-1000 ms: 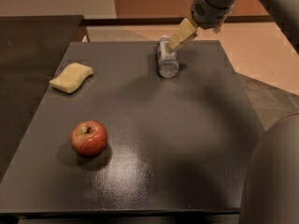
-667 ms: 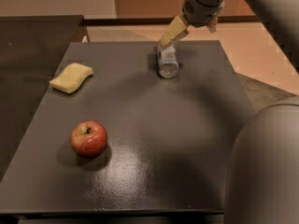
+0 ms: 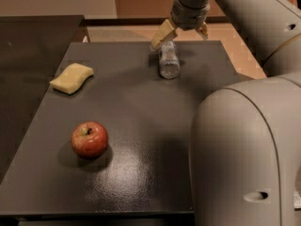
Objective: Pick blue plastic bottle
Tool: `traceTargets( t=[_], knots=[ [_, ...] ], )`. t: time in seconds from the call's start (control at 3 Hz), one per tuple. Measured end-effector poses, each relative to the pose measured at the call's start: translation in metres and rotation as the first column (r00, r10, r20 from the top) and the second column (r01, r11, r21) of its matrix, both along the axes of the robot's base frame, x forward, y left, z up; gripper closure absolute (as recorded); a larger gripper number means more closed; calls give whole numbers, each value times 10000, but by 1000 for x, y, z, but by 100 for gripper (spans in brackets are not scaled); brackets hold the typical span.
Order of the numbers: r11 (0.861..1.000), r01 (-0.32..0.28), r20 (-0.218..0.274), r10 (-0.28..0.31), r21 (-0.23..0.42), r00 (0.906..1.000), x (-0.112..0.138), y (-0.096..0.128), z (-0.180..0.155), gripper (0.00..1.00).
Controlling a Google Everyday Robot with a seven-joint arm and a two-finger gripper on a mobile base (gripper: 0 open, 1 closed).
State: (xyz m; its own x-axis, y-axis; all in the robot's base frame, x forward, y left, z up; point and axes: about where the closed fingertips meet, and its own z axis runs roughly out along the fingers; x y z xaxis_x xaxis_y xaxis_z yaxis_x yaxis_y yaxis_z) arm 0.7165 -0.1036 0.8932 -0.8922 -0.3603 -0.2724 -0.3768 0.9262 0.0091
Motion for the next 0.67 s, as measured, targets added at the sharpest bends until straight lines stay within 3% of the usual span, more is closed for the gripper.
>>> traceTargets(
  t=[0.67],
  knots=[
    [9999,74,-690,-81,-104,9976,7,19,-24,0]
  ],
)
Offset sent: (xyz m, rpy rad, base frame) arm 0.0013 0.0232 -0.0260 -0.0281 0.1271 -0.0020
